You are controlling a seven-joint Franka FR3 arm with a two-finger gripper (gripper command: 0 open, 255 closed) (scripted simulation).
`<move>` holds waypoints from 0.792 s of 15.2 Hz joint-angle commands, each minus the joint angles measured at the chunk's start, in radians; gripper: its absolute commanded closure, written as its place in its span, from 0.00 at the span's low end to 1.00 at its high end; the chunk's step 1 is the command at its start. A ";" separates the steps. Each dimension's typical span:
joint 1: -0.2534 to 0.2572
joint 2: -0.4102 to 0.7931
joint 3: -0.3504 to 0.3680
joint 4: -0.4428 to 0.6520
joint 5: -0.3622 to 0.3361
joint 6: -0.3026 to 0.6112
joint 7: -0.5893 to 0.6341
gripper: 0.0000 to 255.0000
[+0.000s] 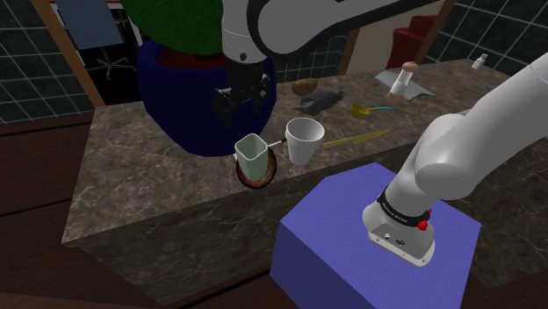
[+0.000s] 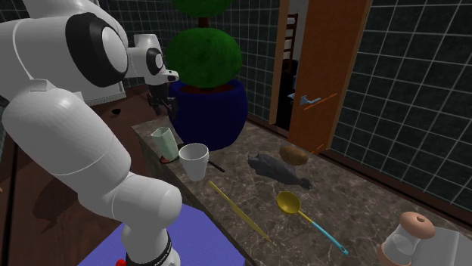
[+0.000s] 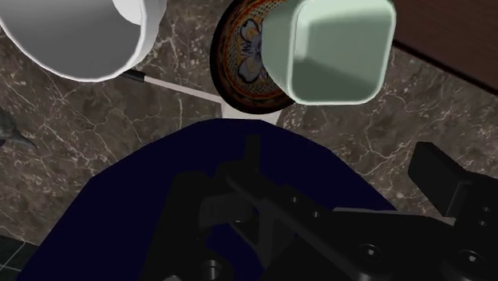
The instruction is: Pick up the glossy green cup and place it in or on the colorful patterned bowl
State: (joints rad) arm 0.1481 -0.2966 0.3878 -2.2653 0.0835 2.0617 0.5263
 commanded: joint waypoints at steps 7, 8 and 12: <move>-0.007 0.025 -0.006 0.069 0.018 -0.150 0.004 0.00; -0.007 0.025 -0.005 0.069 0.018 -0.150 0.004 0.00; -0.009 0.025 -0.004 0.070 0.019 -0.150 0.003 0.00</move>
